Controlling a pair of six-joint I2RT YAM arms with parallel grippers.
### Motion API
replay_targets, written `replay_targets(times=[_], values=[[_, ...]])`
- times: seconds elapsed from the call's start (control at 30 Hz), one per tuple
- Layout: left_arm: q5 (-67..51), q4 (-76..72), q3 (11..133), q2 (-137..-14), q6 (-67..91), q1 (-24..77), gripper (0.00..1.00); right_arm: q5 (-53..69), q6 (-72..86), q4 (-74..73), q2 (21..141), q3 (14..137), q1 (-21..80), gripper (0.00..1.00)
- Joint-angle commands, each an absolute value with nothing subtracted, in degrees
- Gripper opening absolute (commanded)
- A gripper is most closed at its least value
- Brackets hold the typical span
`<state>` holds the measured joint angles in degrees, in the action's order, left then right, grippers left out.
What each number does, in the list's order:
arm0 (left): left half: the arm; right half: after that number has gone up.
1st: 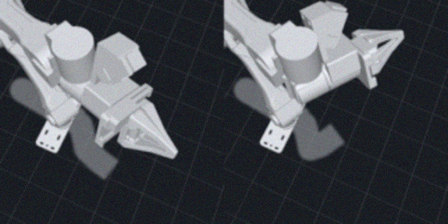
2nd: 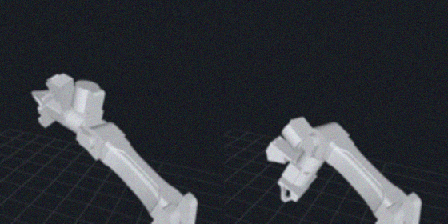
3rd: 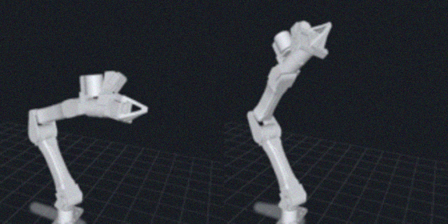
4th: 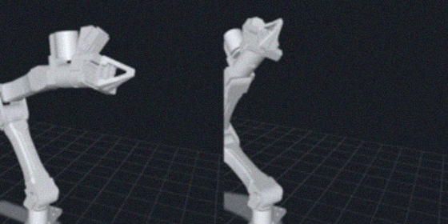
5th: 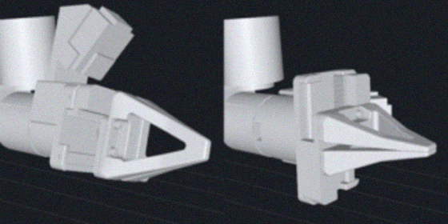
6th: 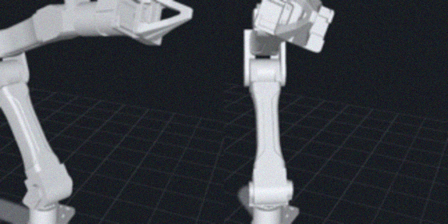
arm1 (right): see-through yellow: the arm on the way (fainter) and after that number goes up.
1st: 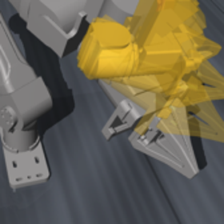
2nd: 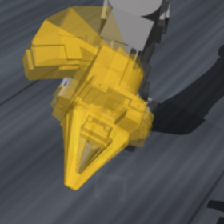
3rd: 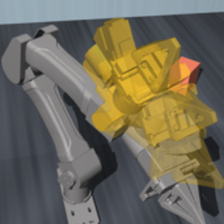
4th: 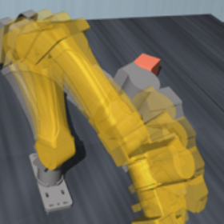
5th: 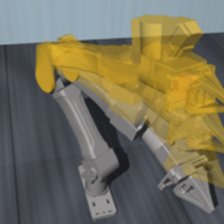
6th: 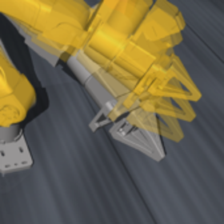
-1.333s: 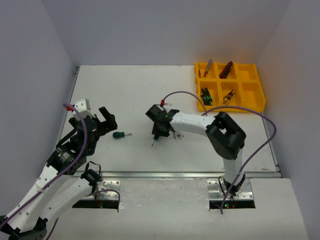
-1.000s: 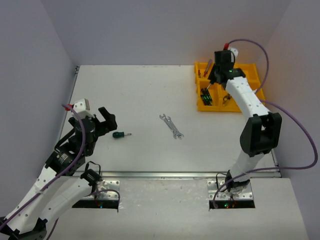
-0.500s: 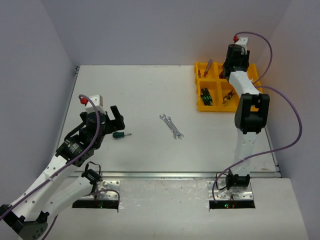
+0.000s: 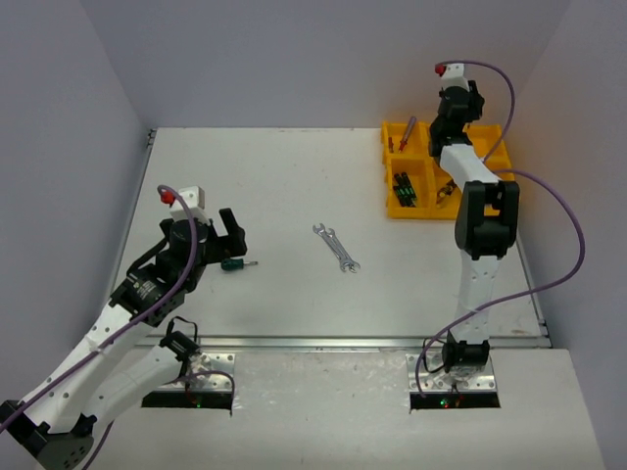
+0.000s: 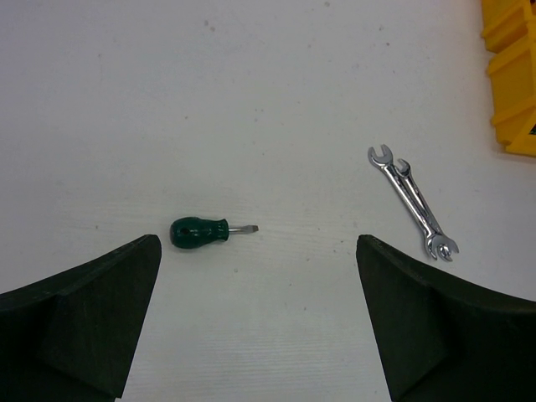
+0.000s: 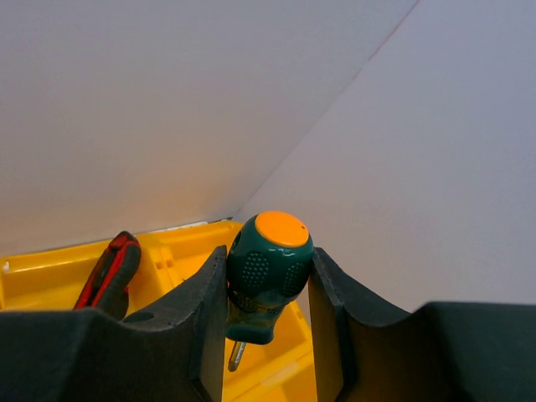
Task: Sort the tools into containers
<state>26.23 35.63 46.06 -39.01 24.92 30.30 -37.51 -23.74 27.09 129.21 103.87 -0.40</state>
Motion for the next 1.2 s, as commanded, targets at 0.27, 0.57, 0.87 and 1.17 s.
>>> replay_targets(times=[0.27,0.57,0.87,1.17], values=[[23.7,32.0,46.0,-40.6,23.2,29.7,1.0,-35.3,-29.8,30.6,140.1,113.7,-4.2,0.0],[23.4,32.0,45.9,-40.4,23.1,29.0,1.0,-36.0,-23.4,23.3,144.3,116.7,-7.0,0.18],[24.0,32.4,46.4,-42.8,23.5,25.6,1.0,-35.3,-13.2,13.1,137.4,118.0,-4.5,0.92],[31.4,39.5,49.5,-51.6,35.3,23.7,1.0,-45.3,-0.7,-9.1,125.3,118.8,7.2,0.99]])
